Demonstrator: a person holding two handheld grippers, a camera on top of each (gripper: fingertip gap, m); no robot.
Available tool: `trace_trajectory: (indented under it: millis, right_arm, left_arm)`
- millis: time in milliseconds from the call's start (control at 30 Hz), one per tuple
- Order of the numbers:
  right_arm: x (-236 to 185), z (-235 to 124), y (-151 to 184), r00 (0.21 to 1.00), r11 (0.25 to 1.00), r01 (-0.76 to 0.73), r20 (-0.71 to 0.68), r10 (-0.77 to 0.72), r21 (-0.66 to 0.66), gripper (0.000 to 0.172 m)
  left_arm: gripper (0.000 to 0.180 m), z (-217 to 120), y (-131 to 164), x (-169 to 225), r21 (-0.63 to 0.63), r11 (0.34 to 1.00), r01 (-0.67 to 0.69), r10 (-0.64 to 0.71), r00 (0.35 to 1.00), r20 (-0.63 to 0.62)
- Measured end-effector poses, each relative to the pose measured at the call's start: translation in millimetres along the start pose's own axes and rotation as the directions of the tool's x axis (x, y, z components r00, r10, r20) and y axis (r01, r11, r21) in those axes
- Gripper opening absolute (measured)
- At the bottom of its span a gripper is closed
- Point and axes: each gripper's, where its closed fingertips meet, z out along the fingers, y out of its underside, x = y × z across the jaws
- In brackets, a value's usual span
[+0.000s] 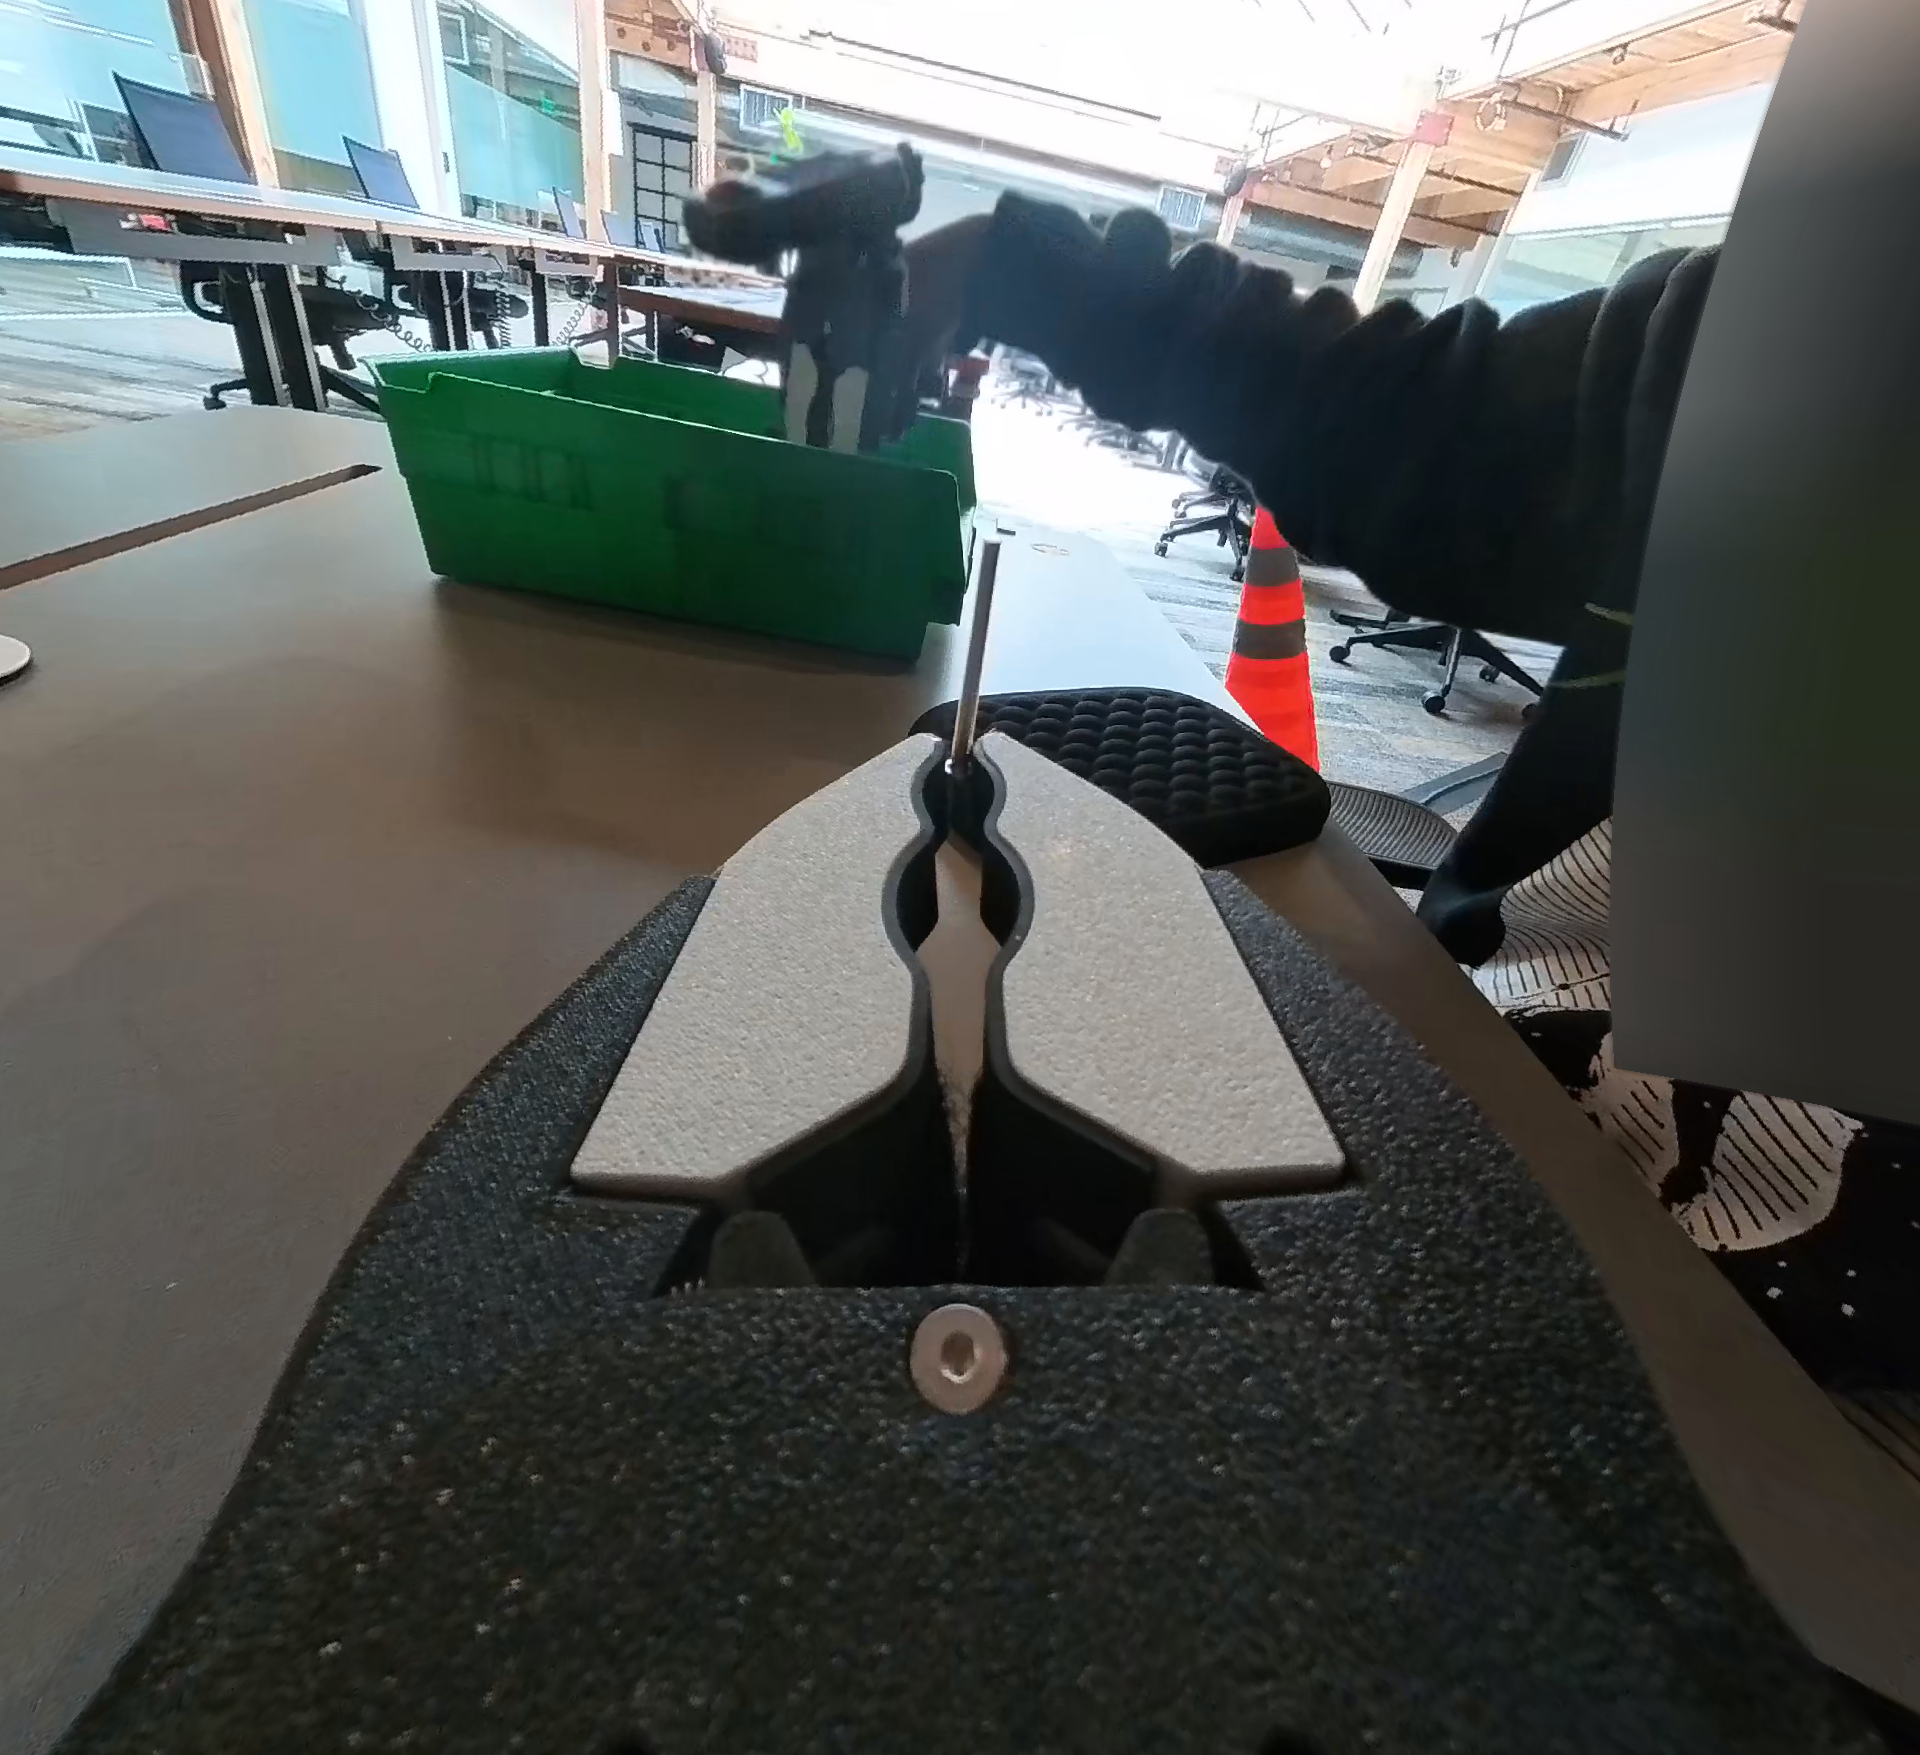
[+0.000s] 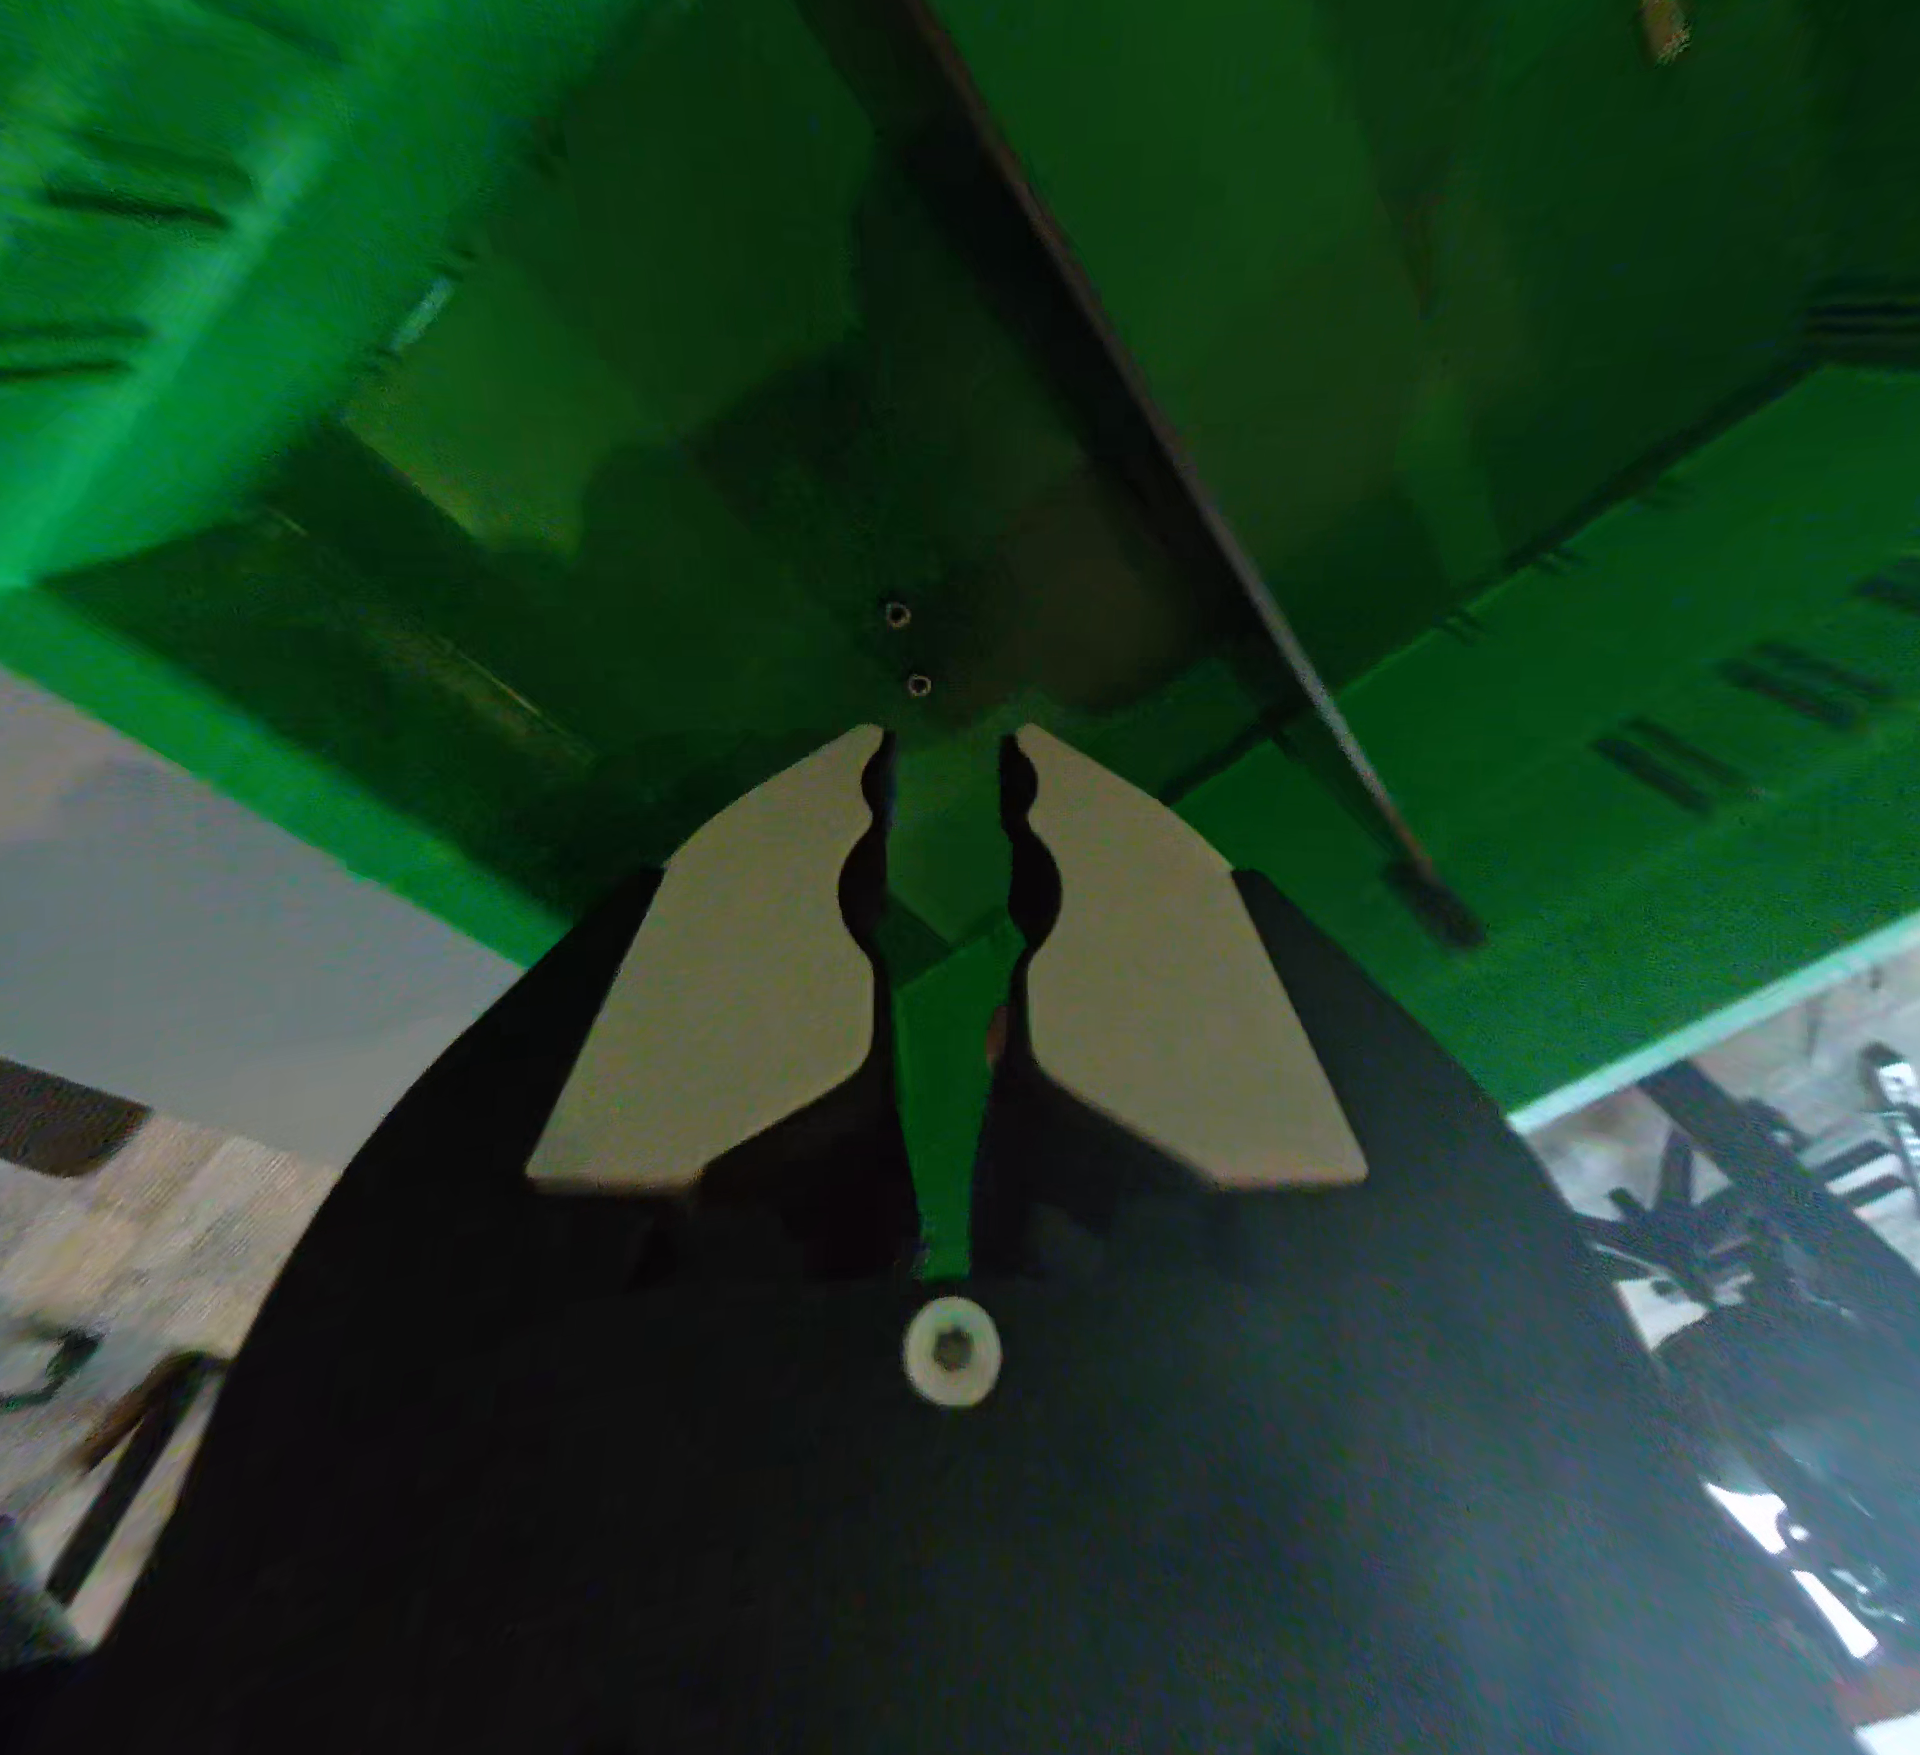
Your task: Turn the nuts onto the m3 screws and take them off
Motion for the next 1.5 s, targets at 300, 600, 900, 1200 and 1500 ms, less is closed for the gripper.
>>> trace_trajectory:
  millis: [300,600,900,1200,1500]
  right_arm:
    - [-168,-136,-157,0.926,0.657,0.316,-0.071,-0.371,0.685,0.018]
    - [-313,-127,-246,0.849,0.406,0.252,0.000,-0.528,0.879,0.020]
    - [-326,-108,-270,0.844,0.392,0.211,0.035,-0.534,0.895,0.011]
    - [-313,-123,-270,0.867,0.361,0.160,0.044,-0.496,0.919,0.001]
    - [-117,-150,-207,0.995,0.638,0.102,-0.094,-0.046,0.764,0.002]
  left_arm:
    - [0.002,1,0,0,-0.005,1.000,-0.005,0.005,1.000,0.001]
    - [0.002,0,1,1,-0.005,1.000,-0.009,0.009,1.000,-0.001]
    - [0.002,1,1,1,-0.008,1.000,-0.005,0.005,1.000,-0.004]
    - [0.026,0,-1,-4,0.011,1.000,-0.005,0.004,0.999,0.033]
    - [0.046,1,1,-8,-0.010,1.000,-0.010,0.011,0.998,0.068]
